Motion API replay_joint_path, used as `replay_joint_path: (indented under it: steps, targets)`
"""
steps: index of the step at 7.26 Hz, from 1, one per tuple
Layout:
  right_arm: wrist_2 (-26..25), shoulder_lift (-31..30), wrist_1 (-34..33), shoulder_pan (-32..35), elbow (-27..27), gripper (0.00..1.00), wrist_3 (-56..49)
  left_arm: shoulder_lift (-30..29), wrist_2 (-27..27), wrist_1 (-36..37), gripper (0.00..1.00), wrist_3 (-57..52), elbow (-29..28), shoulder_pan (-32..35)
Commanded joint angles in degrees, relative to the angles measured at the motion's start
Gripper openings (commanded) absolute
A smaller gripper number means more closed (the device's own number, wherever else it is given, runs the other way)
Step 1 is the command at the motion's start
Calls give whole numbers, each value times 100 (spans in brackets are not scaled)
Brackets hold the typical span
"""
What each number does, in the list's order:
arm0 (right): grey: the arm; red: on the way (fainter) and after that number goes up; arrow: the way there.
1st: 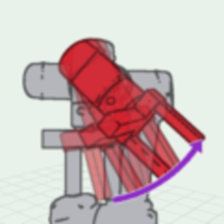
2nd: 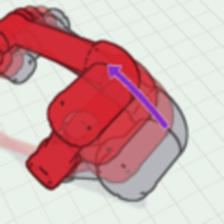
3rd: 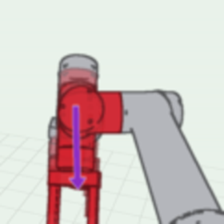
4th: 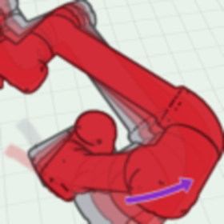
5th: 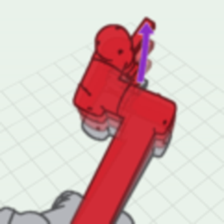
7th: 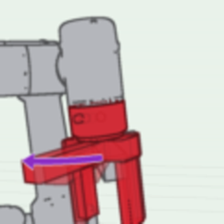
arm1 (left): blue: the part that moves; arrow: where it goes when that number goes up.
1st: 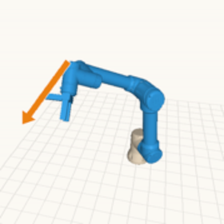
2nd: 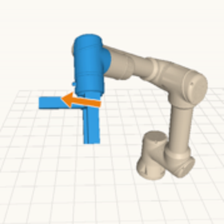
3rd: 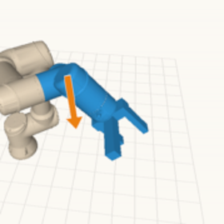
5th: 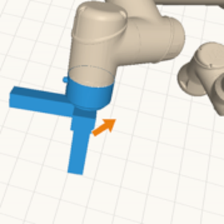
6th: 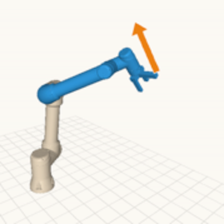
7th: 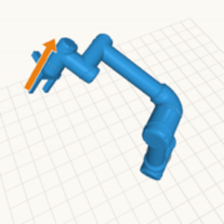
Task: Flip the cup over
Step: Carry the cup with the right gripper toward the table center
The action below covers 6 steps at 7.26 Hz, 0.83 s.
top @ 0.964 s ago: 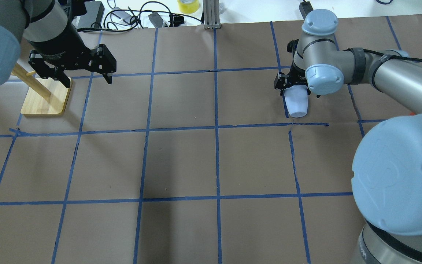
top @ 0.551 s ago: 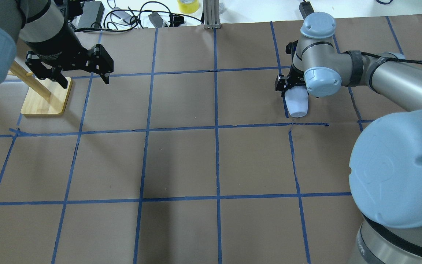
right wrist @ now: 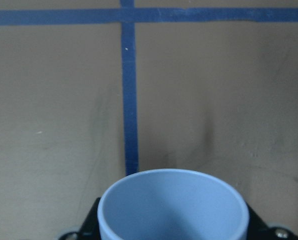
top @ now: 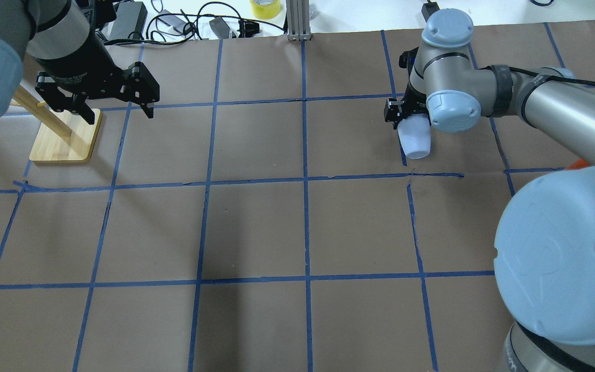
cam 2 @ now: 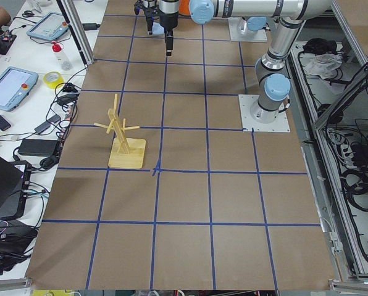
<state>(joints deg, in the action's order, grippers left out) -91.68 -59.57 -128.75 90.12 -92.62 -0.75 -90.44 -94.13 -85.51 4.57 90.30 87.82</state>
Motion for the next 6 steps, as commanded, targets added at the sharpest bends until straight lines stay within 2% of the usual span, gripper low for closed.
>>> replay_joint_path:
  steps: [1, 4, 6]
  targets:
    - [238, -335, -19, 748, 94, 3, -39, 0, 0, -1, 100, 0, -12, -2]
    - [204, -257, -80, 2032, 183, 4, -423, -9, 0, -1, 100, 0, -39, -2]
    - [343, -187, -81, 2185, 156, 0, -1807, -9, -9, -1, 100, 0, -39, -37]
